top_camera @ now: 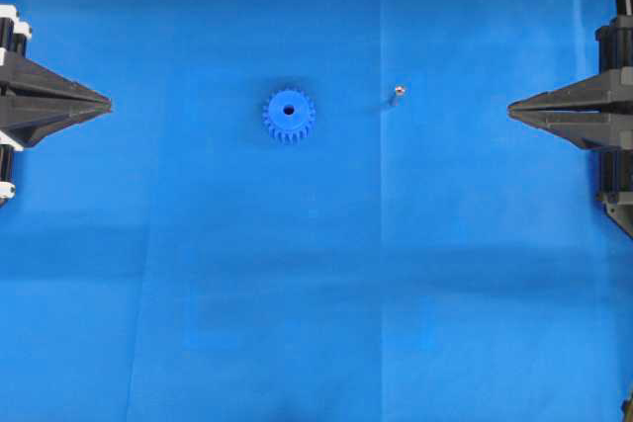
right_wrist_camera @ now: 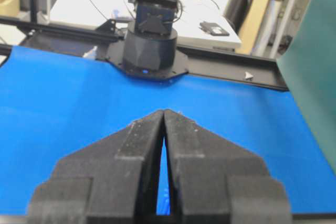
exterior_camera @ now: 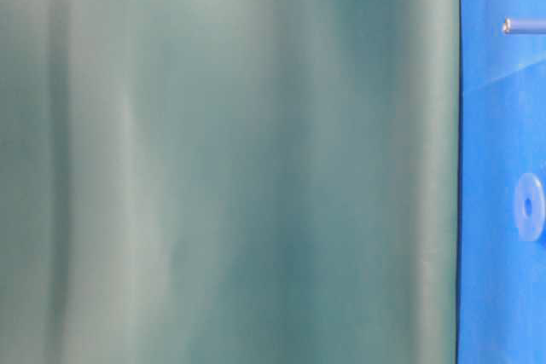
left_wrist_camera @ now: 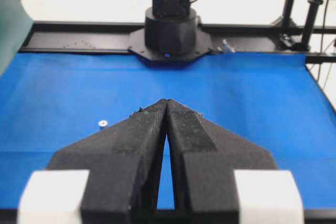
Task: Insert the shaft placed at a random location into the center hole of the small gear at another random location.
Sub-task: 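Move the right gripper left over the upright silver shaft, fingers open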
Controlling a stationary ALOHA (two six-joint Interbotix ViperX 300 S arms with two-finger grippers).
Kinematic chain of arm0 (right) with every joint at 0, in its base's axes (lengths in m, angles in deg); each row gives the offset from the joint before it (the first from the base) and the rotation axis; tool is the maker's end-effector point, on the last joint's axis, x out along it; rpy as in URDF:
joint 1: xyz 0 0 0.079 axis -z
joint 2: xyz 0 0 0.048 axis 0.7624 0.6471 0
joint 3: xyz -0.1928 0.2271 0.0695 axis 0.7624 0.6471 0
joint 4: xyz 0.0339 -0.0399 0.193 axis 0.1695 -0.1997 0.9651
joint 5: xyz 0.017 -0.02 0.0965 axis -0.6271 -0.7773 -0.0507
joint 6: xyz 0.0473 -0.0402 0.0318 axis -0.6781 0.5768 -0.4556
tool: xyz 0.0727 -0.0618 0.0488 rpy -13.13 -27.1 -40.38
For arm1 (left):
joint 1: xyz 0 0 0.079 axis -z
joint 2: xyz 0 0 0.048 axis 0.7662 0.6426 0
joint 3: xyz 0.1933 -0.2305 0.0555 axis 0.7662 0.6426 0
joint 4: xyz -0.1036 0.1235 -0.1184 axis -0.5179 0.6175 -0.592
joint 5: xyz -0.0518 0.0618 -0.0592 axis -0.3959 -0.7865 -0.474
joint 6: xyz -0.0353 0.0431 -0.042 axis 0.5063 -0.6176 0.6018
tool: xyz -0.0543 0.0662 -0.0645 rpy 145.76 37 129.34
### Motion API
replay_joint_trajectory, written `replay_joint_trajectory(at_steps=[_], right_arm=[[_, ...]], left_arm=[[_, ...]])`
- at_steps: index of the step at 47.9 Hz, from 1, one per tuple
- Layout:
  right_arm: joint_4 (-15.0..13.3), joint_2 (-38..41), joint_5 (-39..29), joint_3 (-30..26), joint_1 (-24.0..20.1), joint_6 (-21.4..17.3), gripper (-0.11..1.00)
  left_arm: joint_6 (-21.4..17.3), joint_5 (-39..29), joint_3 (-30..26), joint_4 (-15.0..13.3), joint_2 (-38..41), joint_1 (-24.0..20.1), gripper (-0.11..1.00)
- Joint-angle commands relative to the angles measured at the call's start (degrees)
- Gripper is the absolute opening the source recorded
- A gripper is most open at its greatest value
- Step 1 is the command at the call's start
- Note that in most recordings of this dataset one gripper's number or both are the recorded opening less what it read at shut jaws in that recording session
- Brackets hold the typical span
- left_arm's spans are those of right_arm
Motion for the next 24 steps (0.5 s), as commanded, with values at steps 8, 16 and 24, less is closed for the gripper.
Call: replay_joint_trajectory(at_steps=[8, 16, 24], right_arm=[[0.0, 1.49, 0.09, -1.67, 1.14, 0.09, -0.06], [0.0, 3.87, 0.35, -1.41, 2.64, 0.18, -0.04], [0.44, 9.23, 1.32, -0.79, 5.54, -0.35, 0.11]], left_arm=[[0.62, -0.7, -0.35, 0.09, 0.26, 0.44, 0.0], [0.62, -0.7, -0.26, 0.09, 0.26, 0.44, 0.0], [0.62, -0.62, -0.26, 0.09, 0.18, 0.53, 0.0]])
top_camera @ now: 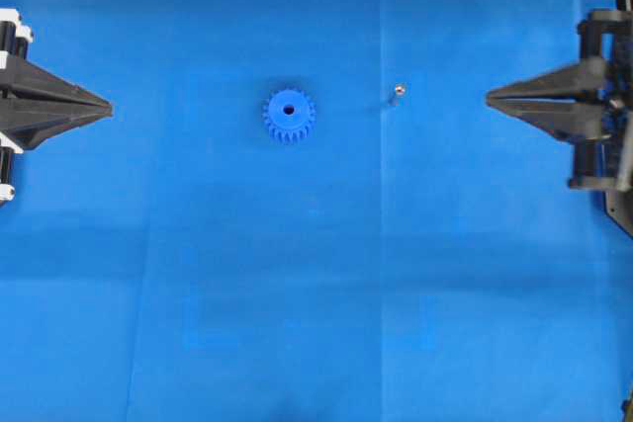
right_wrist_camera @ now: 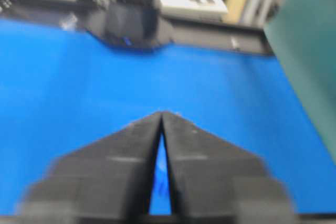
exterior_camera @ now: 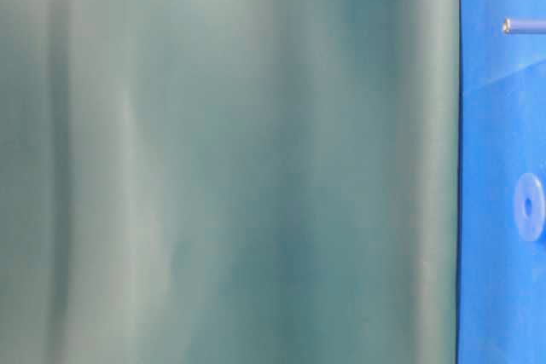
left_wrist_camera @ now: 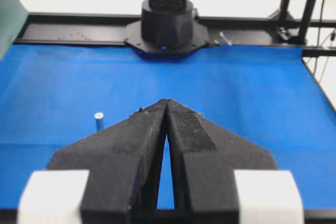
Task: Insert the shaft placed at a random location into the center hole of the small gear at another random location.
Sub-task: 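Move the right gripper left over the upright silver shaft, fingers open, then lower the right gripper around the silver shaft and close on it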
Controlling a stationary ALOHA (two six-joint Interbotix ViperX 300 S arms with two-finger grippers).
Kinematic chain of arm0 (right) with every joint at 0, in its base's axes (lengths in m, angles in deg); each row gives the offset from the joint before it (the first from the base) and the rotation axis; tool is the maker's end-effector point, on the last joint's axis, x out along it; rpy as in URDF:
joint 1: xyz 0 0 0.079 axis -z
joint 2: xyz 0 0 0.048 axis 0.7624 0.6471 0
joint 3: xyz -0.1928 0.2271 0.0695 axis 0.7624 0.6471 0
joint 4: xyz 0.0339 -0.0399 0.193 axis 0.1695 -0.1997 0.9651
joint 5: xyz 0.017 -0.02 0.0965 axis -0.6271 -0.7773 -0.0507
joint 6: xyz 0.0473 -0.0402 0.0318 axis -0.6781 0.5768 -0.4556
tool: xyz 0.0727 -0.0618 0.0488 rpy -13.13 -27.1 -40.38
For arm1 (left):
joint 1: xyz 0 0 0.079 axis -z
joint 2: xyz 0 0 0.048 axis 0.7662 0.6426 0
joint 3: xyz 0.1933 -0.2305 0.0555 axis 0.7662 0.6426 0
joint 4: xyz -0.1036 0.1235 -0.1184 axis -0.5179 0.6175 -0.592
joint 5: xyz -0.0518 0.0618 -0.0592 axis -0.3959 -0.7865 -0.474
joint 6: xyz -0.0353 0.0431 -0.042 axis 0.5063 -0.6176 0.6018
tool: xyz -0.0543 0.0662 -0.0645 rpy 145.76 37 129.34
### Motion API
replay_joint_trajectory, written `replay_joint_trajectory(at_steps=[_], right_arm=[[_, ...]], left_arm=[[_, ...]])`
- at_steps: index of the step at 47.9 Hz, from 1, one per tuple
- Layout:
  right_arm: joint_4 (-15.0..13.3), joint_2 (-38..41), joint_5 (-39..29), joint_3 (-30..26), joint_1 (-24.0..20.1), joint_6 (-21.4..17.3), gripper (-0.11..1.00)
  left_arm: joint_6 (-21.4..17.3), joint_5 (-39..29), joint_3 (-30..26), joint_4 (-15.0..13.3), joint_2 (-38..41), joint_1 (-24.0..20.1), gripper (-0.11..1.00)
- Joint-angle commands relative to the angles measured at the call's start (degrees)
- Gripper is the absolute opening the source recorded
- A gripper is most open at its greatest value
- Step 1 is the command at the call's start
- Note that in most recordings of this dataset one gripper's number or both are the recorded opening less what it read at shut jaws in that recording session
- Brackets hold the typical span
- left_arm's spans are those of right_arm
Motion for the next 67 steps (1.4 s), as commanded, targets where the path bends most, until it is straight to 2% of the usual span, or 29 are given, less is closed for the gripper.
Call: replay_joint_trajectory(at_steps=[1, 4, 12, 14, 20, 24, 37, 43, 54, 61, 67], right_arm=[[0.62, 3.25, 1.49, -0.53, 1.41, -0.09, 0.15], [1.32, 6.24, 3.08, -0.44, 2.37, -0.09, 0.3], [1.93, 16.44, 9.76, -0.18, 5.54, 0.0, 0.8], [1.93, 19.34, 11.78, -0.18, 6.5, 0.0, 0.86], [2.46, 29.09, 18.19, -0.62, 8.09, 0.0, 0.78], [3.25, 34.37, 21.53, -1.14, 8.35, 0.0, 0.79], [8.7, 47.72, 28.92, -2.29, 8.44, 0.0, 0.79], [10.55, 50.8, 31.55, -2.2, 8.44, 0.0, 0.78], [10.72, 52.56, 31.99, -2.72, 8.44, -0.09, 0.77], [10.63, 53.0, 31.82, -3.08, 8.26, -0.09, 0.7], [10.63, 53.17, 31.38, -3.34, 7.91, -0.09, 0.57]], left_arm=[[0.0, 0.35, -0.44, 0.09, 0.18, 0.18, 0.0], [0.0, 0.44, -0.44, 0.09, 0.18, 0.18, 0.0], [0.0, 0.53, -0.09, 0.09, 0.18, 0.18, 0.0], [0.0, 0.62, -0.09, 0.09, 0.09, 0.18, 0.0], [0.09, 0.7, -0.09, 0.09, 0.09, 0.18, 0.0], [0.09, 0.7, 0.0, 0.09, 0.09, 0.18, 0.0], [0.09, 0.7, 0.09, 0.09, 0.0, 0.09, 0.0], [0.09, 0.7, 0.18, 0.09, 0.0, 0.18, 0.0], [0.09, 0.7, 0.35, 0.09, 0.0, 0.18, 0.0], [0.09, 0.7, 0.53, 0.09, 0.0, 0.09, 0.0], [0.18, 0.7, 0.7, 0.09, 0.0, 0.18, 0.0]])
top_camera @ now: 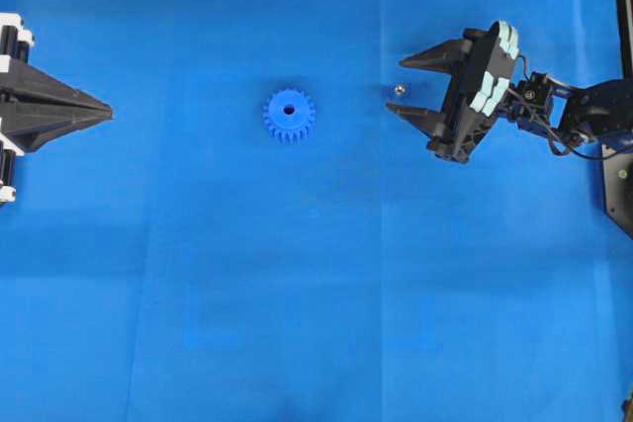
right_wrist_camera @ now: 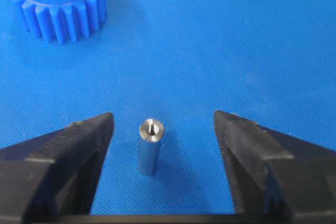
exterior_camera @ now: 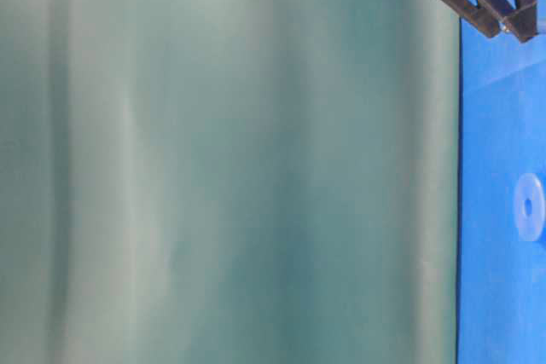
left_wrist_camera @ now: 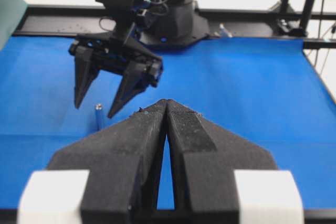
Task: Insert the shaft placed at a random location into the center hole of the small gear at another random location.
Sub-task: 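Lower the right gripper around the silver shaft and close on it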
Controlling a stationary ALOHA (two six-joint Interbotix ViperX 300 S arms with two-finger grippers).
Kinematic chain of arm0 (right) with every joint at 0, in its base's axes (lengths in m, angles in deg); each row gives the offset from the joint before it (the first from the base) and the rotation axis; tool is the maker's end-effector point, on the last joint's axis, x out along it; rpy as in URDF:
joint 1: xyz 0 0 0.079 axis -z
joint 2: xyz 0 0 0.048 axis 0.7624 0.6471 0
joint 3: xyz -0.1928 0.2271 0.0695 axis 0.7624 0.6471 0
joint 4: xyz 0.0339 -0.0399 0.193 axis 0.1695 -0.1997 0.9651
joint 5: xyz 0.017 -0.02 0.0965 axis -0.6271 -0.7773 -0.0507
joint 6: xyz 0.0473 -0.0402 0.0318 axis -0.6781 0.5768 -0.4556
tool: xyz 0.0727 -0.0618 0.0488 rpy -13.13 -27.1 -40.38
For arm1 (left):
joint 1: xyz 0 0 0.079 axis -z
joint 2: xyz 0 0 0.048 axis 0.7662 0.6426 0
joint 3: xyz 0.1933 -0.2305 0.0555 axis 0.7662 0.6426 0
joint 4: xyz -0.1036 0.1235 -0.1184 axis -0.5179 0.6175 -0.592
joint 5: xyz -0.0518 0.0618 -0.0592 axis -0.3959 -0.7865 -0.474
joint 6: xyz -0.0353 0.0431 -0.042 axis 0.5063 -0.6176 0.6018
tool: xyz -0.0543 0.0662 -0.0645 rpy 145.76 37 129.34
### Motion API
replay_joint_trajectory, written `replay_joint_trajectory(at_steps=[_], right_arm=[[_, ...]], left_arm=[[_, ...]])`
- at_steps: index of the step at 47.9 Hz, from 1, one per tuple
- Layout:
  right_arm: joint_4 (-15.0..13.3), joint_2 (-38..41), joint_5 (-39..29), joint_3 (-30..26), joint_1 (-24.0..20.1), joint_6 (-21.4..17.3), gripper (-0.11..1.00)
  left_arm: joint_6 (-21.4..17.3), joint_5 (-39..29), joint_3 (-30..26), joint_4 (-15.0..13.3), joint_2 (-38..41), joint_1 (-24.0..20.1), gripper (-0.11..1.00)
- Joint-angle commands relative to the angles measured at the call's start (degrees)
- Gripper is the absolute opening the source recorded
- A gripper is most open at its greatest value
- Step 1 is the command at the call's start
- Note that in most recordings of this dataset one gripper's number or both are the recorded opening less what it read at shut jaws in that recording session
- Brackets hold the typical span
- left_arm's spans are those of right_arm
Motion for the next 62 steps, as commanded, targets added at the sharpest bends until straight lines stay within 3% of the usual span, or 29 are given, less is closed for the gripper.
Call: replay_joint_trajectory(at_steps=[1, 11, 14, 29, 46, 62], right_arm=[[-0.09, -0.35, -0.26, -0.88, -0.26, -0.09, 0.55], [-0.09, -0.18, -2.02, -1.05, -0.35, -0.09, 0.09], [-0.18, -0.18, -1.93, -1.05, -0.53, -0.09, 0.03], [-0.09, -1.85, -2.72, -1.76, -1.23, -0.18, 0.03], [-0.18, -11.69, -15.64, -4.04, -1.49, 0.09, 0.03], [-0.09, -12.83, -17.49, -4.57, -1.49, 0.09, 0.03]], left_arm=[[0.0, 0.53, -0.53, 0.09, 0.18, 0.09, 0.0], [0.79, 0.53, -0.62, 0.09, 0.26, 0.09, 0.0], [1.14, 0.53, -0.62, 0.09, 0.18, 0.09, 0.0], [1.49, 0.44, -0.53, 0.09, 0.18, 0.09, 0.0], [1.67, 0.26, -0.53, 0.09, -0.09, 0.09, 0.0], [1.67, 0.18, -0.53, 0.09, 0.0, 0.09, 0.0]])
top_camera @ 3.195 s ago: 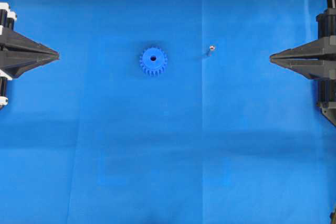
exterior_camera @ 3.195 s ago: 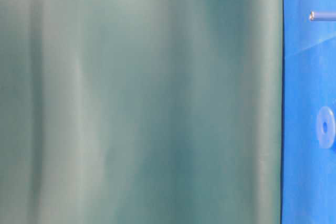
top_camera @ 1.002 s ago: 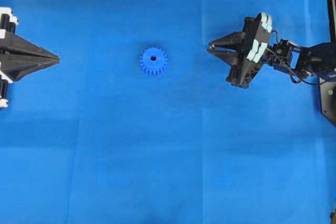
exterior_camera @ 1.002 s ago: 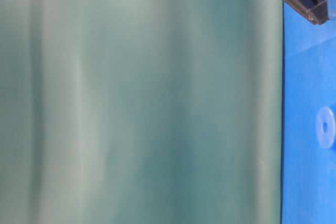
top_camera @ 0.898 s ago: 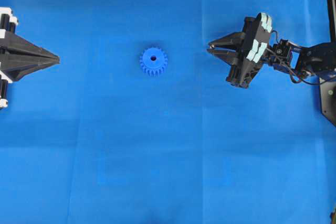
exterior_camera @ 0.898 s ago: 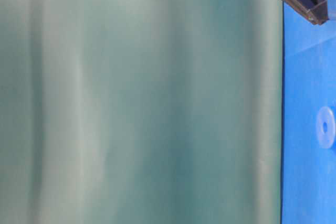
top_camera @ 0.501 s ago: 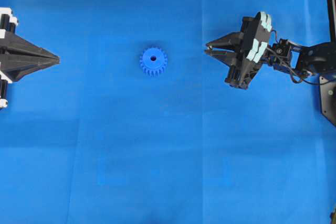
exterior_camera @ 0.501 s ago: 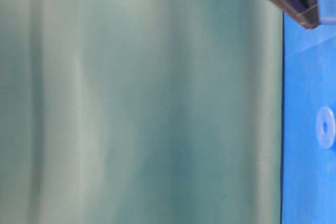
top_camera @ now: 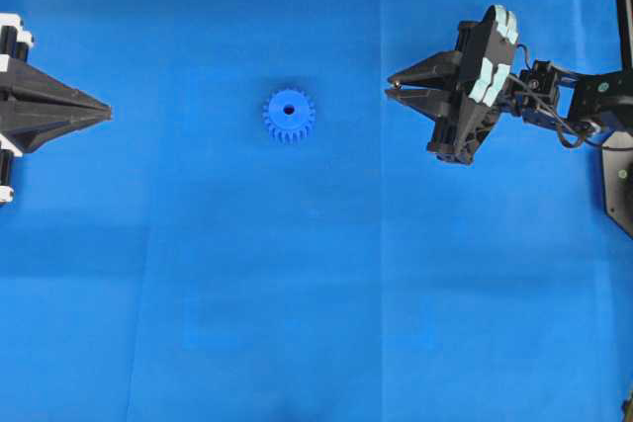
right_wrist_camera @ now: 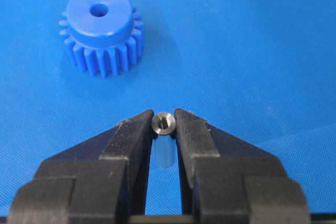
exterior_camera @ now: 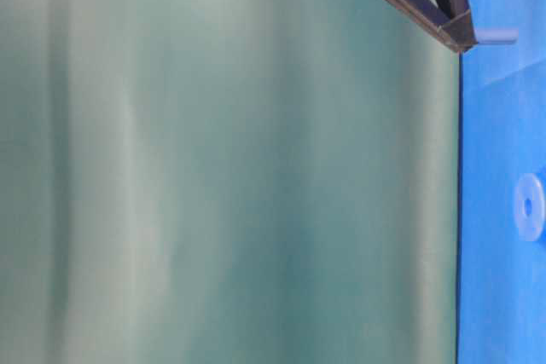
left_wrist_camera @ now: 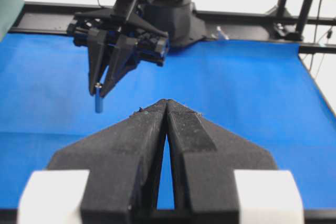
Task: Insert the shaft placed at a random location into the center hole of the small gear at another random location.
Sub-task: 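Lower the right gripper around the silver shaft and close on it, then lift the shaft and carry it left above the blue gear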
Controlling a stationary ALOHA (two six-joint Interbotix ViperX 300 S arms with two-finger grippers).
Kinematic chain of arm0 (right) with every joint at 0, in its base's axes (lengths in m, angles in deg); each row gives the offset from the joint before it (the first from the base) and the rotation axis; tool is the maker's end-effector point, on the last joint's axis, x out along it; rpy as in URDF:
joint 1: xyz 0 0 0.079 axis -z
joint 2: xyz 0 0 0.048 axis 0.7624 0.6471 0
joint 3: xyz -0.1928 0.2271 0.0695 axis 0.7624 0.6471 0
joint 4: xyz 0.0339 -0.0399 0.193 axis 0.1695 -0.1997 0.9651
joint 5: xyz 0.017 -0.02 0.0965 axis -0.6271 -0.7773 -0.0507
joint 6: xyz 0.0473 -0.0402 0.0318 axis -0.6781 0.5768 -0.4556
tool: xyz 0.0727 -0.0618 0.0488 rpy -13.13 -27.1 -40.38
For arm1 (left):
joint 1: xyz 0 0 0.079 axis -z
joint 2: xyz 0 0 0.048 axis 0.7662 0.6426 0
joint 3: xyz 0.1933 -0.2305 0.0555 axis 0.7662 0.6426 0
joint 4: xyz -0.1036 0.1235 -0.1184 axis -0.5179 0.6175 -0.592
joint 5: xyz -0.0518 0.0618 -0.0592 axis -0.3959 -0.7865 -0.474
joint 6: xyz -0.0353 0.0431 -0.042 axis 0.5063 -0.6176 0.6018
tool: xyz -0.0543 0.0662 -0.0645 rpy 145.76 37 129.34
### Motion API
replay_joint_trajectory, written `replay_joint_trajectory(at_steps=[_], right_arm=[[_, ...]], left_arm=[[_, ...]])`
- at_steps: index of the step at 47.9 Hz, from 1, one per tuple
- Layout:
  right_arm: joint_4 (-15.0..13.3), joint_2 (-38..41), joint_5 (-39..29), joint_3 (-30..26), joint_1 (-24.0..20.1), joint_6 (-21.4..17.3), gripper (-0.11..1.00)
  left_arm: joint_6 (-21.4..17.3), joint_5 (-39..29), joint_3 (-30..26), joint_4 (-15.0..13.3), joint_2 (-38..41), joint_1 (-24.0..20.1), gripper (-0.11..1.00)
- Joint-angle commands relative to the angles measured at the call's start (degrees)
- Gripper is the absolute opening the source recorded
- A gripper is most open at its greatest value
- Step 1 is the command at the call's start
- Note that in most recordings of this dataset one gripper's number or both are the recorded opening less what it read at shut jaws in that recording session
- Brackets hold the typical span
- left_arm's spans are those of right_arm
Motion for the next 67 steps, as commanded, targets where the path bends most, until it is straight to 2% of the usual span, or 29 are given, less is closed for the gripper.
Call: replay_joint_trajectory(at_steps=[1, 10, 43, 51, 67], right_arm=[[-0.09, -1.05, 0.18, -0.97, -0.09, 0.09, 0.03], [0.0, 0.53, 0.18, -3.25, -0.7, 0.09, 0.03], [0.0, 12.3, -4.48, -22.15, -4.31, 0.26, 0.03], [0.0, 13.54, -4.83, -24.08, -4.31, 0.44, 0.03], [-0.09, 14.94, -4.66, -24.17, -4.31, 0.53, 0.03]], left_arm=[[0.09, 0.26, -0.62, 0.09, 0.18, 0.09, 0.0], [0.09, 0.35, -0.62, 0.09, 0.26, 0.09, 0.0], [0.44, 0.18, -0.62, 0.09, 0.18, 0.09, 0.0], [0.44, 0.18, -0.62, 0.09, 0.26, 0.0, 0.0], [0.44, 0.18, -0.62, 0.09, 0.26, 0.09, 0.0]])
